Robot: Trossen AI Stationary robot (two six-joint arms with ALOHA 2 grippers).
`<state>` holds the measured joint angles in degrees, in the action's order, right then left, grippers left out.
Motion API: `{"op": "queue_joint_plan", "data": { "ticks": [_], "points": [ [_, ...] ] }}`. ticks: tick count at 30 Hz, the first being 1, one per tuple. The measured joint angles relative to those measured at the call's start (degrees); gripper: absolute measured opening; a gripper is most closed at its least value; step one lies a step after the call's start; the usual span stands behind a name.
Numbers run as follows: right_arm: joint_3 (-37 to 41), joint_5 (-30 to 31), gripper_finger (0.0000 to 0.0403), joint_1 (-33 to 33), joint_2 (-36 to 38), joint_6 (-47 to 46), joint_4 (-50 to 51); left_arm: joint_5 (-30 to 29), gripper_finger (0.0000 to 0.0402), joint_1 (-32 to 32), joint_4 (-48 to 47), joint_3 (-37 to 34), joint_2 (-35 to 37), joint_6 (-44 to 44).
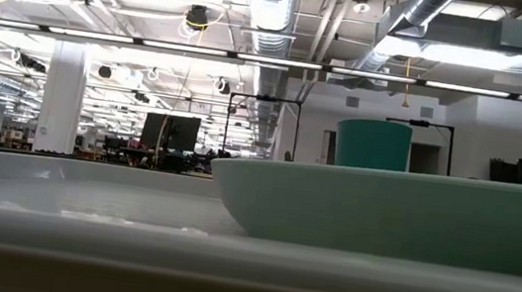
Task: Pick and place plate/cup/fork/spoon on tray
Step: Put the orange fork on the blue tray to the left of the blue plate
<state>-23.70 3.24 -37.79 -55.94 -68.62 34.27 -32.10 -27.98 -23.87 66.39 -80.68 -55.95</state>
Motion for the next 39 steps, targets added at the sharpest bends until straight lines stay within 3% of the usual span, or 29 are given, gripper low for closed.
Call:
{"op": "queue_joint_plan", "data": {
  "ticks": [13, 25, 39],
  "points": [
    [0.8, -1.7, 0.0161, -0.1, -6.2, 5.2, -2.4, -0.3, 0.0131, -0.1, -1.3, 0.0, 0.0, -0.7],
    [0.5, -2.7, 0.0013, 0.0, -7.2, 7.5, -5.6, -0.3, 0.0131, -0.1, -1.3, 0.0, 0.0, -0.8],
    [-3.3, -1.5, 0.0003, -0.1, -7.4, 6.9, -2.2, -3.2, 0.0131, -0.1, -1.3, 0.0, 0.0, -0.7]
  ]
}}
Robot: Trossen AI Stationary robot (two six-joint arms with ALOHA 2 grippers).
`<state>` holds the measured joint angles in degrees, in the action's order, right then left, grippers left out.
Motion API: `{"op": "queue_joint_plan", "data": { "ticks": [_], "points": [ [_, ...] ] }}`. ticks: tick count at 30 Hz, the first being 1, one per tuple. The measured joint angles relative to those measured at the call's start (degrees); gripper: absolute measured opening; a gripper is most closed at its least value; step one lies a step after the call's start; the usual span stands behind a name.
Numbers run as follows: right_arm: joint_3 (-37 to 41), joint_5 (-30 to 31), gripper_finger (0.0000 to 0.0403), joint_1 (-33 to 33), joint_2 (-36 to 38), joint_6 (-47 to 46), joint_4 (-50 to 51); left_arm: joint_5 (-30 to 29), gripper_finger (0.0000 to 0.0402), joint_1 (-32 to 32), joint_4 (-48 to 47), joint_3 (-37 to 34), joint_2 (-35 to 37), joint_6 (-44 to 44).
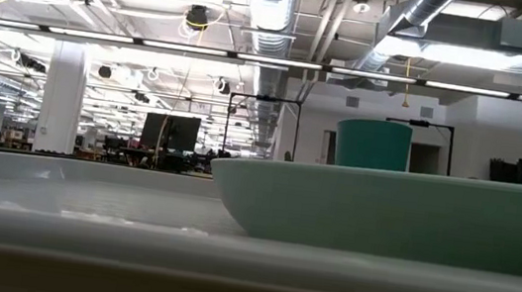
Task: Pick and place plate/cup/fork/spoon on tray
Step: Put the orange fork on the blue tray to the left of the blue plate
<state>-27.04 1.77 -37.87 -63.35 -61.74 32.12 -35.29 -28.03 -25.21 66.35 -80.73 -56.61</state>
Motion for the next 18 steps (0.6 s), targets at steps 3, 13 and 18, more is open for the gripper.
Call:
{"op": "queue_joint_plan", "data": {
  "ticks": [3, 13, 18],
  "points": [
    [-2.1, 0.3, 0.0002, 0.0, 0.0, -0.8, 4.4, 0.0, 0.0131, 0.0, 0.0, 0.0, 0.0, 0.3],
    [-11.2, 1.5, 0.0001, 0.0, 0.0, -1.4, 17.2, -3.9, 0.0131, 0.0, -1.3, 0.0, 0.0, 0.2],
    [-16.6, 2.8, 0.0000, 0.0, 0.0, -1.2, 24.3, -6.1, 0.0131, 0.1, -1.4, 0.0, 0.0, 0.2]
  ]
}}
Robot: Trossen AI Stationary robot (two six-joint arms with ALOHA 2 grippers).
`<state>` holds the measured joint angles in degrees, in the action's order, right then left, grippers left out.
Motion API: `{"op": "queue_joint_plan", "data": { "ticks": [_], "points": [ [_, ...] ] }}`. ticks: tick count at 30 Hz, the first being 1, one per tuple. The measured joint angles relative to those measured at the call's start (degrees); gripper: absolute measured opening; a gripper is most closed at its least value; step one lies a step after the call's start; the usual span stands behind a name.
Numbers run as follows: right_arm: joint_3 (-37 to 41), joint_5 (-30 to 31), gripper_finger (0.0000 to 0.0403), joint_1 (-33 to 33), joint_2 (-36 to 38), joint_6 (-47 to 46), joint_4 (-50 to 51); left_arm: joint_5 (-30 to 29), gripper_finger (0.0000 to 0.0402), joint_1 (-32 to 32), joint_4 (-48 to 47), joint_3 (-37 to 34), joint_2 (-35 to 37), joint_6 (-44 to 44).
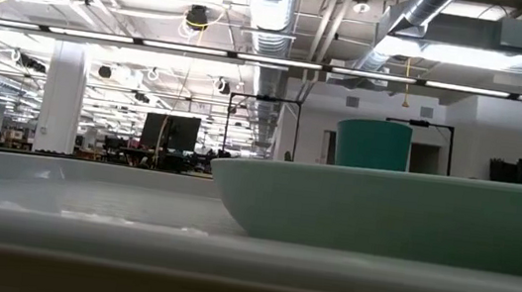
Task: Pick and place plate/cup/fork/spoon on tray
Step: Put the orange fork on the blue tray to the left of the blue plate
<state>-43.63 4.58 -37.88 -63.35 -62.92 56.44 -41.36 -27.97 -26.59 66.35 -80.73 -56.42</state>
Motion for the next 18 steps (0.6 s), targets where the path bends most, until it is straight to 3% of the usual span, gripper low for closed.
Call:
{"op": "queue_joint_plan", "data": {
  "ticks": [11, 18],
  "points": [
    [-9.9, 5.2, 0.0001, 0.0, 0.0, 0.8, 12.8, -3.7, 0.0134, 0.3, 0.0, 0.0, 0.0, 1.7],
    [-15.5, 7.0, 0.0001, 0.0, 0.0, 1.7, 19.3, -4.2, 0.0172, 0.8, 0.1, 0.0, 0.0, 2.7]
  ]
}}
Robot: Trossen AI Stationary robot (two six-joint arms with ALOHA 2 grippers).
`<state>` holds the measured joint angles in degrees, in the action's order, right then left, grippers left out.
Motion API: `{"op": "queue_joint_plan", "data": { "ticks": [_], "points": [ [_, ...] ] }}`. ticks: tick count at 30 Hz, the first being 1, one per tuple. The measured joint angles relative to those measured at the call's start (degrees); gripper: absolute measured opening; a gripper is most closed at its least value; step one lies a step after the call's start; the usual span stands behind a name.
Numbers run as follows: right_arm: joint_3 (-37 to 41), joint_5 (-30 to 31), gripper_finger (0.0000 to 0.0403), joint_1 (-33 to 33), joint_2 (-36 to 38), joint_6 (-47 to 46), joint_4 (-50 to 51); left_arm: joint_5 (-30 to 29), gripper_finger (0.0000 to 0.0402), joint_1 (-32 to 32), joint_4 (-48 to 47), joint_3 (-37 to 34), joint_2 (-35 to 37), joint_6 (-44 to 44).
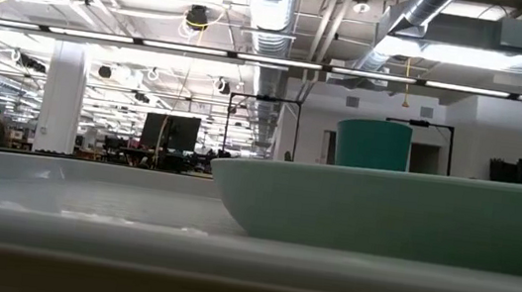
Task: Pick and place plate/cup/fork/spoon on tray
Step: Put the orange fork on the blue tray to the left of the blue plate
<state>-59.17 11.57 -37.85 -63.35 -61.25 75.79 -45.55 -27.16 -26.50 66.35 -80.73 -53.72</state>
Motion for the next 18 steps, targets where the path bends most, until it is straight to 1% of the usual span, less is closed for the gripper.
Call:
{"op": "queue_joint_plan", "data": {
  "ticks": [4, 10, 15, 18],
  "points": [
    [-3.4, 0.9, 0.0001, 0.0, 0.0, -0.1, 4.7, -0.3, 0.0189, 0.2, 0.0, 0.0, 0.0, 0.1],
    [-8.8, 4.9, 0.0001, 0.0, 0.0, 0.2, 8.4, -1.0, 0.0192, 0.3, 0.0, 0.0, 0.0, 1.0],
    [-13.9, 8.7, 0.0001, 0.0, 0.0, 3.3, 7.5, -1.2, 0.0193, 0.3, 0.6, 0.0, 0.0, 4.4],
    [-16.2, 10.6, 0.0001, 0.5, 0.0, 7.4, 3.5, -1.0, 0.0193, 0.3, 1.6, 0.0, 0.0, 6.6]
  ]
}}
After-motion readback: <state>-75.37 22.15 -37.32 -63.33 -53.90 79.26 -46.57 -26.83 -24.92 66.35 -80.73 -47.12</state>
